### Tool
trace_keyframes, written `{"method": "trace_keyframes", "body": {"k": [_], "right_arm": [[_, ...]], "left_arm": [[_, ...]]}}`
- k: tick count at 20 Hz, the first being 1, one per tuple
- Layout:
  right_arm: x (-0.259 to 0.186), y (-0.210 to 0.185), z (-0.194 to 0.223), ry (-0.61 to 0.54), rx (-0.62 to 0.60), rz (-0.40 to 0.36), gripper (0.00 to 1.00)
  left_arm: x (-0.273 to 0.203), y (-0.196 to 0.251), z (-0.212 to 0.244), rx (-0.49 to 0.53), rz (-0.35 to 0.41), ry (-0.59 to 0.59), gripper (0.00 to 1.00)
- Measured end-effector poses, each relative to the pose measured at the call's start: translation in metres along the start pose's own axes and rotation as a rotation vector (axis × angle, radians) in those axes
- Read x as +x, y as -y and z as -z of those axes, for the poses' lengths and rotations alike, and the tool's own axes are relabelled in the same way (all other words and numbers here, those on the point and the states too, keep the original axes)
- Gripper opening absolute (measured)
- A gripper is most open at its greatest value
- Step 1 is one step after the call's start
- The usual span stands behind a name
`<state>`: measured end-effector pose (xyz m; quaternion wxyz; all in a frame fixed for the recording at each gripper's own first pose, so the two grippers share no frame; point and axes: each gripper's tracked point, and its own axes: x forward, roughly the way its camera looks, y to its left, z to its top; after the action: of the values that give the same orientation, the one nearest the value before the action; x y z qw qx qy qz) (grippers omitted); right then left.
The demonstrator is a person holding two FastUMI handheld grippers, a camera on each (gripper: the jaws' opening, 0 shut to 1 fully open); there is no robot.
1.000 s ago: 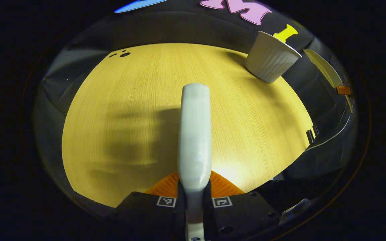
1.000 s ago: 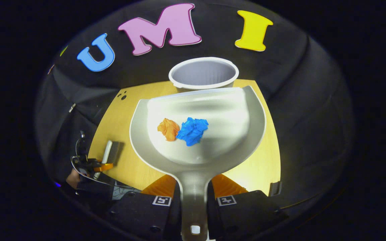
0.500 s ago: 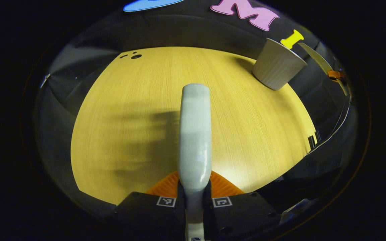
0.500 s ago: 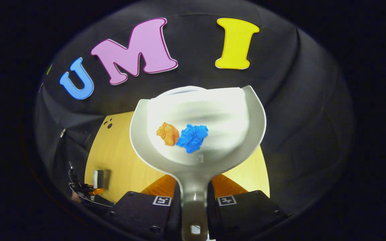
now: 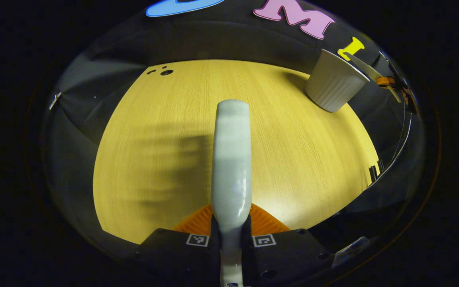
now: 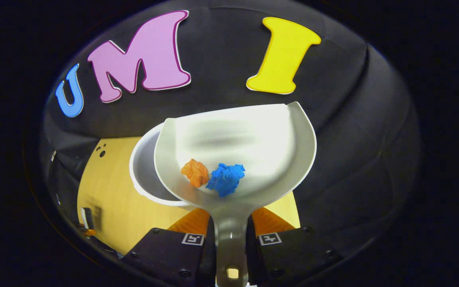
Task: Pick up the small broom and dustpan from the desktop, sweep the trash into the dustpan with the broom, and then empty the trash into the garbage bin.
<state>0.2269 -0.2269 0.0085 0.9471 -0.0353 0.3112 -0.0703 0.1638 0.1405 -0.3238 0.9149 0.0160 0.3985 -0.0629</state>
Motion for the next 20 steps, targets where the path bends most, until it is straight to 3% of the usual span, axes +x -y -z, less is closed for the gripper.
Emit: {"method": "trace_keyframes", "body": {"k": [3,4,7,13,14,20], "right_arm": [[0.012,0.001,0.0,0.011,-0.109,0.05,0.31],[0.015,-0.002,-0.004,0.023,-0.133,0.061,0.35],[0.023,-0.002,-0.009,0.043,-0.233,0.128,0.34],[0.024,0.008,-0.021,0.1,-0.606,0.309,0.34],[0.023,0.008,-0.021,0.113,-0.654,0.33,0.39],[0.018,0.013,-0.021,0.125,-0.915,0.442,0.34]], "left_arm": [[0.0,-0.004,0.0,-0.028,-0.012,0.006,0.25],[0.0,-0.006,-0.001,-0.035,-0.013,0.004,0.25],[0.002,-0.016,0.0,-0.04,-0.025,-0.002,0.25],[0.007,-0.03,-0.006,-0.045,-0.049,-0.006,0.25],[0.007,-0.03,-0.007,-0.047,-0.046,-0.007,0.25],[0.014,-0.03,-0.017,-0.017,-0.047,-0.021,0.25]]}}
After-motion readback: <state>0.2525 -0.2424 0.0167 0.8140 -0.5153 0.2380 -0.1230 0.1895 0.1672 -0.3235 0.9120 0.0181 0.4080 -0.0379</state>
